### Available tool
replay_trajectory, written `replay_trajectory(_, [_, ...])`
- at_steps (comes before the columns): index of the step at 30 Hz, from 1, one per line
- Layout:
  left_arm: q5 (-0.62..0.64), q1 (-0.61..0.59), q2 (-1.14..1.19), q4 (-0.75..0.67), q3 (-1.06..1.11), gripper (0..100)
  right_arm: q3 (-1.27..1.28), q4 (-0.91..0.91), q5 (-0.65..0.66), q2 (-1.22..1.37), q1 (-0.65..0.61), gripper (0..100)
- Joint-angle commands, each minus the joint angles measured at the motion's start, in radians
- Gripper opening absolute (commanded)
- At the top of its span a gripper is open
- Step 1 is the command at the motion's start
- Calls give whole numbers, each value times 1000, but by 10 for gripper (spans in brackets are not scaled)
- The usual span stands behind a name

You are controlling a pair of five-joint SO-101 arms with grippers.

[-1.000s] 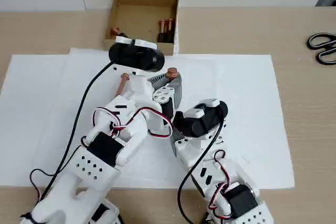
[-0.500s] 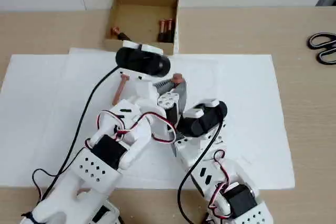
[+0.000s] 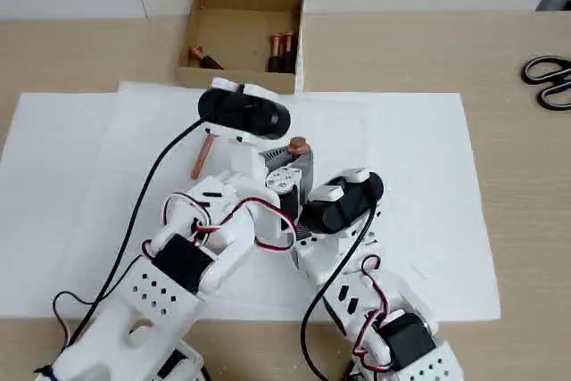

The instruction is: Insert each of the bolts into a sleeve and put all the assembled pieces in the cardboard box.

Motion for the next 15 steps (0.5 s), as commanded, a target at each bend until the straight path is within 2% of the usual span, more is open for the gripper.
replay_trajectory(1, [-2, 2, -38, 41, -5, 6, -12, -28, -11, -19, 2, 5])
replay_trajectory(10, [2, 2, -41, 71, -4, 6, -12, -28, -11, -19, 2, 5])
replay_trajectory(15, [-2, 3, -41, -8, 68, 6, -12, -28, -11, -19, 2, 5])
